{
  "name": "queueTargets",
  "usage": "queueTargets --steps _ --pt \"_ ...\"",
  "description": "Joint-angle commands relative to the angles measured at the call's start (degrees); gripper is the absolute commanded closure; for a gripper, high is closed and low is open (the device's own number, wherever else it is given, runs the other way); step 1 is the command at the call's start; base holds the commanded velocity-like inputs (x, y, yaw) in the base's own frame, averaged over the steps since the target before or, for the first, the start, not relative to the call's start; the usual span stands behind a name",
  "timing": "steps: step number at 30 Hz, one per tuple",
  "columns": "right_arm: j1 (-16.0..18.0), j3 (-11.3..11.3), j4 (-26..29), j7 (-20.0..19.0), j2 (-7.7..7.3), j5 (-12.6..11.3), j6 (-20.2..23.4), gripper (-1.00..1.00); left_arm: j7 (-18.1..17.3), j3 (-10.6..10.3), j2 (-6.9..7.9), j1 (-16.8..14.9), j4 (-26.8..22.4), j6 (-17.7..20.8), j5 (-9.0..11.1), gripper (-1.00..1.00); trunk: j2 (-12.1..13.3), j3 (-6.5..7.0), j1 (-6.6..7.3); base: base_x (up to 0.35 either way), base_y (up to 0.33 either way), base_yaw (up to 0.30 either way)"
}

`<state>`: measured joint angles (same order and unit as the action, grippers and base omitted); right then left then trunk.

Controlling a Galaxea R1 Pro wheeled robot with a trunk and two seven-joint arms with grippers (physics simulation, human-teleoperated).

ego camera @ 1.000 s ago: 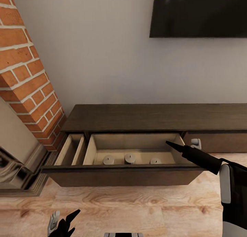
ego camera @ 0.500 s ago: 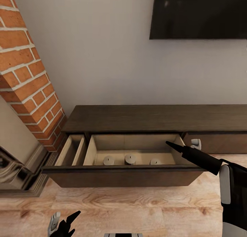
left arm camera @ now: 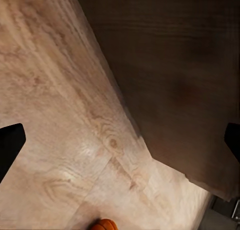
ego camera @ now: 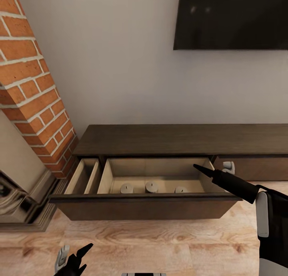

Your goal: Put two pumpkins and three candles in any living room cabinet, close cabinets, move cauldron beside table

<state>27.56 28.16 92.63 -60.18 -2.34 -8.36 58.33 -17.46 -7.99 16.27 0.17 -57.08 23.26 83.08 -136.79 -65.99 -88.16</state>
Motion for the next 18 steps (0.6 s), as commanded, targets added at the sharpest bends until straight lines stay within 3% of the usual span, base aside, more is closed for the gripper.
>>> queueTargets --steps 1,2,4,5,6,9,18 --pt "0.07 0.05 0.0 -0.15 -0.02 -0.08 0.29 -1.0 0.0 0.07 0.14 -0.8 0.09 0.34 0.58 -1.0 -0.43 -0.13 -0.22 0.0 0.0 0.0" --pt "0.16 0.05 0.0 -0.13 -0.04 -0.08 0.18 -1.0 0.67 0.6 0.11 -4.21 2.69 1.43 0.77 -1.0 -0.83 -0.21 -0.44 0.0 0.0 0.0" --pt "0.19 0.05 0.0 -0.12 -0.15 -0.08 -0.09 -1.0 2.23 0.77 -0.1 -6.75 6.4 2.22 0.87 -1.0 -0.83 -0.03 -0.44 0.0 0.0 0.0" --pt "0.21 0.05 0.0 -0.12 -0.23 -0.08 -0.58 -1.0 3.86 0.9 -1.41 -9.84 11.24 1.56 0.66 -1.0 -0.83 0.07 -0.44 0.0 0.0 0.0" --pt "0.21 0.05 0.0 -0.12 -0.22 -0.08 -0.67 -1.0 4.15 0.89 -2.74 -10.41 12.16 0.95 0.46 -1.0 -0.83 0.16 -0.44 0.0 0.0 0.0" --pt "0.28 0.05 0.0 -0.12 -0.22 -0.08 -0.73 -1.0 4.29 0.92 -3.98 -10.8 12.82 0.47 0.34 -1.0 -0.83 0.44 -0.44 0.0 0.0 0.0" --pt "0.43 0.12 0.0 -0.12 -0.55 -0.08 -0.76 -1.0 4.47 1.12 -4.52 -10.97 13.32 0.31 0.88 -1.0 -0.83 1.28 -0.44 0.0 0.0 0.0"
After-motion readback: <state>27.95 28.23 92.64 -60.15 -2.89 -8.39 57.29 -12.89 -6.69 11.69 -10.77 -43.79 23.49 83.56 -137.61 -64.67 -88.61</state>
